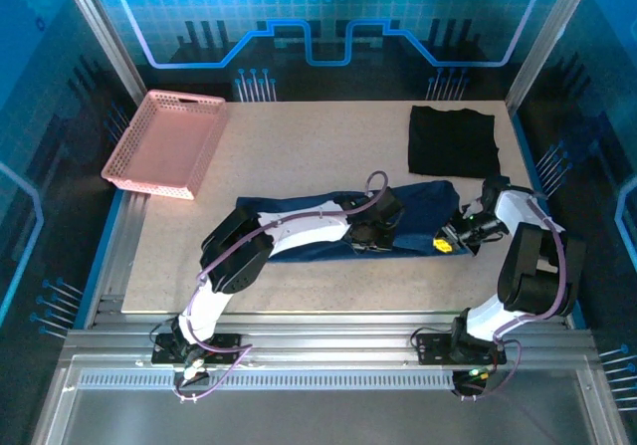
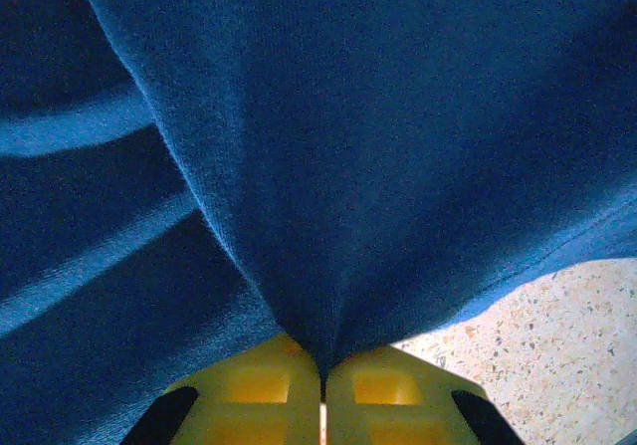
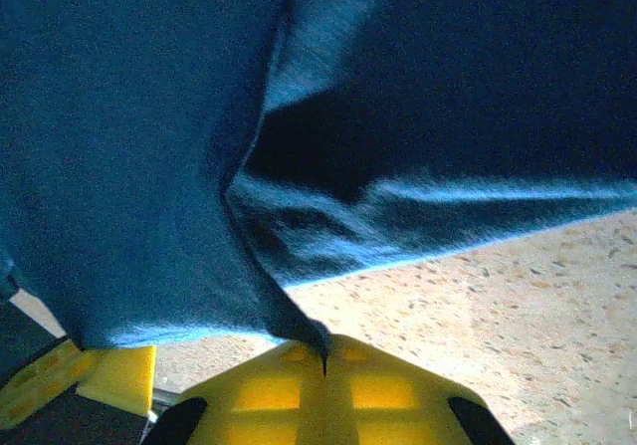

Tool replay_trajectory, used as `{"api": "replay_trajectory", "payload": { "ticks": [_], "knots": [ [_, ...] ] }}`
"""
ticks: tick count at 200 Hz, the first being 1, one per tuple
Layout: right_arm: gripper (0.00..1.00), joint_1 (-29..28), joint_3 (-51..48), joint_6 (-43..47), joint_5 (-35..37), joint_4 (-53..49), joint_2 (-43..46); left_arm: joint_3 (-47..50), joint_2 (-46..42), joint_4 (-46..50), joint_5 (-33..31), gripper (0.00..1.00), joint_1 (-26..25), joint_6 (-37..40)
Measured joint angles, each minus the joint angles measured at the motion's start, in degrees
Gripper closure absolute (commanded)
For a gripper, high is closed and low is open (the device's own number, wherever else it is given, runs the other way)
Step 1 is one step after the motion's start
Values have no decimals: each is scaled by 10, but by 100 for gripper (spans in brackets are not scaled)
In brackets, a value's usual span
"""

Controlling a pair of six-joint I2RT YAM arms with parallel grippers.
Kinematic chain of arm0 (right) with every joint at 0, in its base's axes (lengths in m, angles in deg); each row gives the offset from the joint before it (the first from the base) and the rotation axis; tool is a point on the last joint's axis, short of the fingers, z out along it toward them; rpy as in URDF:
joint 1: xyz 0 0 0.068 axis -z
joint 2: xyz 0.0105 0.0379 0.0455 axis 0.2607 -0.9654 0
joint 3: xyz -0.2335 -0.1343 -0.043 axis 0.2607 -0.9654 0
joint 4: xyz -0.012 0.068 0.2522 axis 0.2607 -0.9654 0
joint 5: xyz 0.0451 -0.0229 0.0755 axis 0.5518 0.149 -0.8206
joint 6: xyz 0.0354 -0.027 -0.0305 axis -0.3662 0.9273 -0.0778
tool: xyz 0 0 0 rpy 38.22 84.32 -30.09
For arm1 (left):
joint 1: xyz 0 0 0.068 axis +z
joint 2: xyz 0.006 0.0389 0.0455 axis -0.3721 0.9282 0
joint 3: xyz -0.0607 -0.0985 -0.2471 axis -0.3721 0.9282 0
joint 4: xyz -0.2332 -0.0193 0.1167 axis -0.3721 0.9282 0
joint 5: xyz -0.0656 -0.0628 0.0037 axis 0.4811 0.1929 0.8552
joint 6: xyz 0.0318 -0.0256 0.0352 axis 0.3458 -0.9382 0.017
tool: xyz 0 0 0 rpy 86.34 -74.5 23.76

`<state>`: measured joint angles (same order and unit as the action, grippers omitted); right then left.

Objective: Fold and stack the t-shirts

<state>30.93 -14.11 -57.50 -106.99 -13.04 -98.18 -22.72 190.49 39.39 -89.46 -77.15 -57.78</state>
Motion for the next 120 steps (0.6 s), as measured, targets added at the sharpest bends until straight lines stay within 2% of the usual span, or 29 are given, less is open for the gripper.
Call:
{"api": "replay_trajectory", "payload": {
  "ticks": [24, 34, 45, 59, 69, 79, 120],
  "knots": [
    [100, 0, -17, 2, 5, 2, 7, 23, -4, -9, 2, 90, -2, 0],
    [98, 0, -27, 1, 6, 1, 7, 31, -5, -11, 2, 86, -3, 0],
    [93, 0, -33, 1, 9, 1, 7, 35, -5, -11, 2, 71, -3, -3],
    [78, 0, -34, 0, 13, 2, 7, 37, -5, -11, 2, 46, -4, -6],
    [65, 0, -32, -1, 17, 3, 5, 37, -7, -12, 2, 36, -4, -5],
    [58, 0, -26, 2, 21, 2, 3, 37, -10, -11, 2, 28, -4, -11],
    [38, 0, 58, 8, 39, -5, 7, 34, -75, 11, -8, 21, -3, -15]
  ]
}}
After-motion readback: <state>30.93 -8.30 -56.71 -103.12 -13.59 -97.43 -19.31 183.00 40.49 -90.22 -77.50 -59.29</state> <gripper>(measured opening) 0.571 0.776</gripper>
